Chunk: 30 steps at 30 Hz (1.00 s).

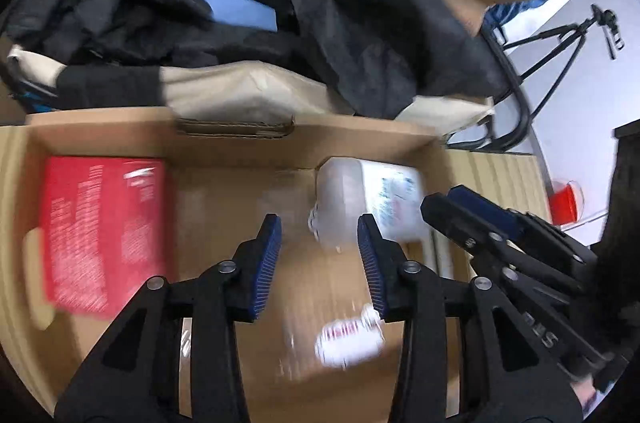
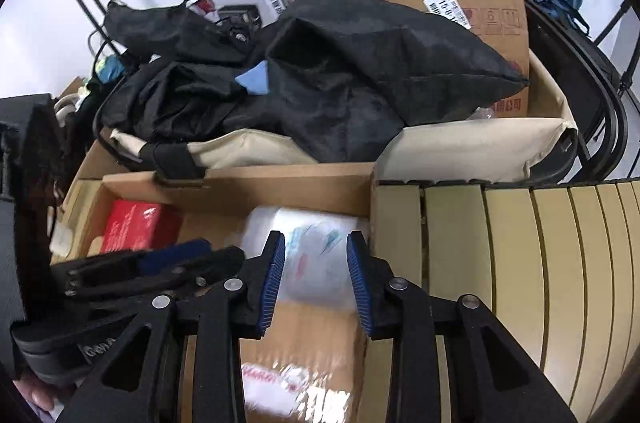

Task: Organize objects
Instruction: 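Withdraw both grippers from the tray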

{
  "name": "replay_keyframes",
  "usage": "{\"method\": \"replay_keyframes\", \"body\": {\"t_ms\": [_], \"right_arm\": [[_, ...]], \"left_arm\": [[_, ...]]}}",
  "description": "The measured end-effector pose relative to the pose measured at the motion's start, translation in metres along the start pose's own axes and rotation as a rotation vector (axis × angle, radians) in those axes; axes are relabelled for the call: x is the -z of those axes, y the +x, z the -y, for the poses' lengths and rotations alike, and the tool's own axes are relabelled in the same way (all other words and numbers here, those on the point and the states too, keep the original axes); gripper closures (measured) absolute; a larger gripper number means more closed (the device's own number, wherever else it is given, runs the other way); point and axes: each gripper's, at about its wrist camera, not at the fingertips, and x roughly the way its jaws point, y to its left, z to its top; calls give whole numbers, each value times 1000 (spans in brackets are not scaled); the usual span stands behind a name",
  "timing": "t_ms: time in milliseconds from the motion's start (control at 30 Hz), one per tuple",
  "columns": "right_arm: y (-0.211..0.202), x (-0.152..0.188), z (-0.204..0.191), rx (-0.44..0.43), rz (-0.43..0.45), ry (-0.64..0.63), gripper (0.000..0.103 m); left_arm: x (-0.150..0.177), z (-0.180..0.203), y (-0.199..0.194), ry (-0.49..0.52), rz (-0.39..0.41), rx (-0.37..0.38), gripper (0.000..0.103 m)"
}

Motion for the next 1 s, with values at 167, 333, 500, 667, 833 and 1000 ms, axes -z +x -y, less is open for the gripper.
{"method": "replay_keyframes", "body": {"t_ms": [167,333,500,667,833,1000], "right_arm": [[-72,17,-15,-3,32,-48,65],[-190,83,-46,-23,74,-158,26],[-296,156,-71,-41,122,-193,20],[-366,235,-95,-60,178,-221,20],[-393,339,-122,10,213,-232,20],[-389,414,-142,-72,164,-181,20]], "left_arm": [[39,9,-119,44,162,-85,31],[128,22,-235,156,251,-238,21],[222,30,-319,197,278,-229,13],[320,38,-366,243,350,-225,0],[431,39,-384,183,424,-253,0],[479,41,-376,182,362,-228,0]]}}
